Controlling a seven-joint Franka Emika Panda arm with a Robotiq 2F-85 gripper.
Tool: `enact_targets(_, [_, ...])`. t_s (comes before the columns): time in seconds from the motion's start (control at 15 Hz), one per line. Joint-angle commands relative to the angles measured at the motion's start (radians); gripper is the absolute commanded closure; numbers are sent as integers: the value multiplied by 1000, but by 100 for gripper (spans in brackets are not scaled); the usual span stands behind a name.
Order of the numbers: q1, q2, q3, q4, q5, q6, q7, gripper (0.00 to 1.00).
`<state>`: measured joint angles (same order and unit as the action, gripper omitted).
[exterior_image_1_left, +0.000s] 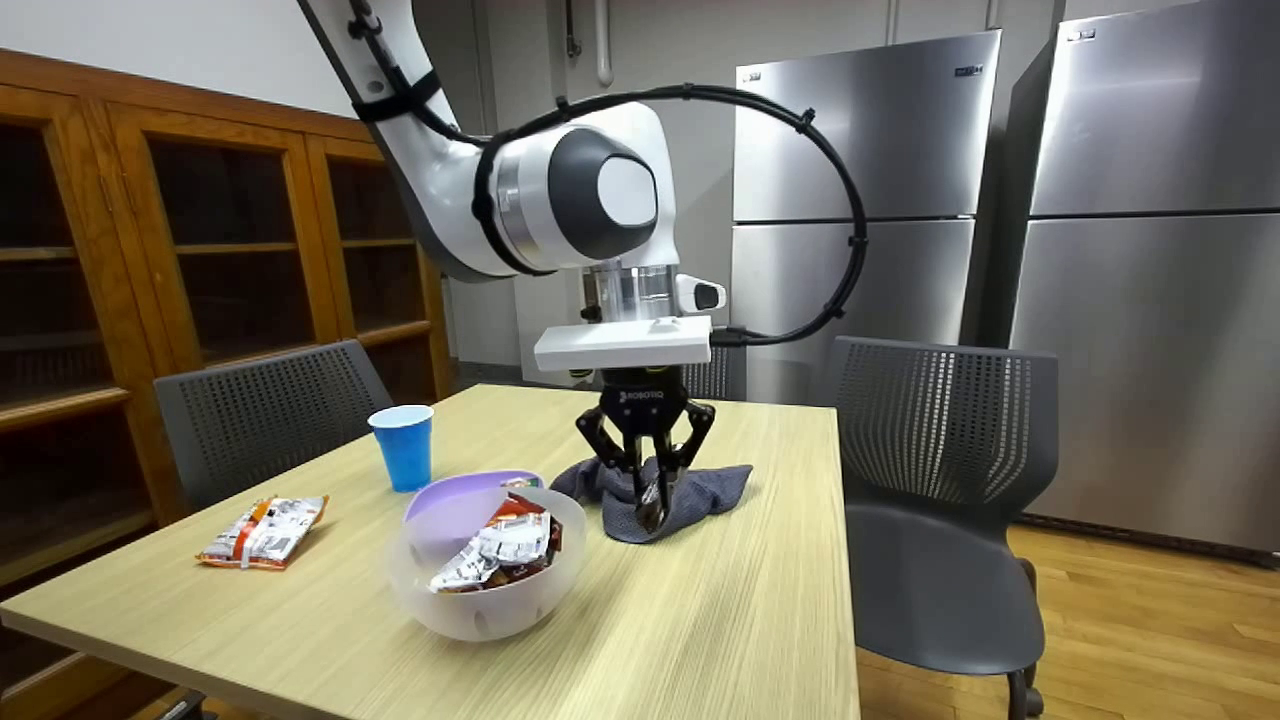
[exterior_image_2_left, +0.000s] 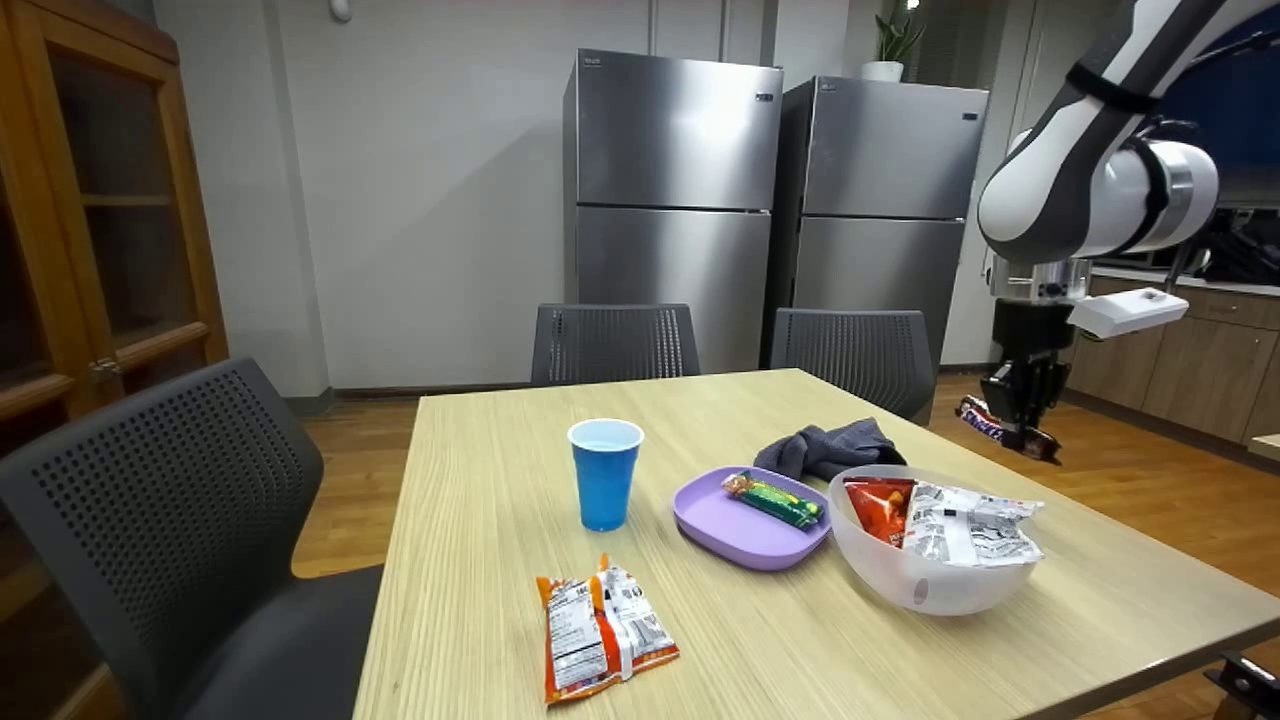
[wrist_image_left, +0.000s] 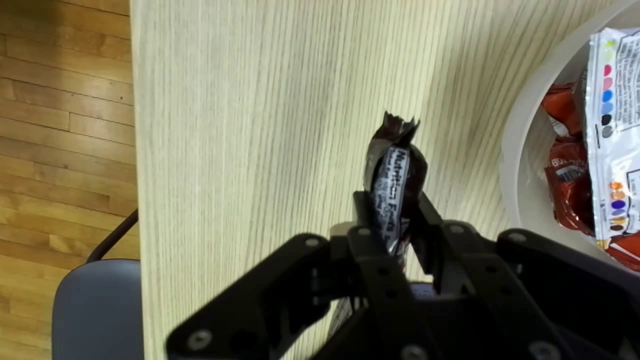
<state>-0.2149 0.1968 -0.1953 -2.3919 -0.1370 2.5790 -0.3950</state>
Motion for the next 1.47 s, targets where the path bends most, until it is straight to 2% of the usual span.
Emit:
enact_targets(0.0, [-8, -30, 6, -1, -3, -6, 12, 94])
enact_targets(0.67, [-6, -31, 2, 6, -15, -20, 18, 94])
enact_targets(1.2, [-2, -34, -3, 10, -18, -94, 47, 94])
enact_targets(1.27, [-1, -34, -4, 11, -20, -107, 55, 53])
enact_targets(1.33, [-1, -35, -4, 12, -18, -113, 57, 52])
enact_targets(1.4, [-1, -35, -4, 12, -18, -121, 61, 45])
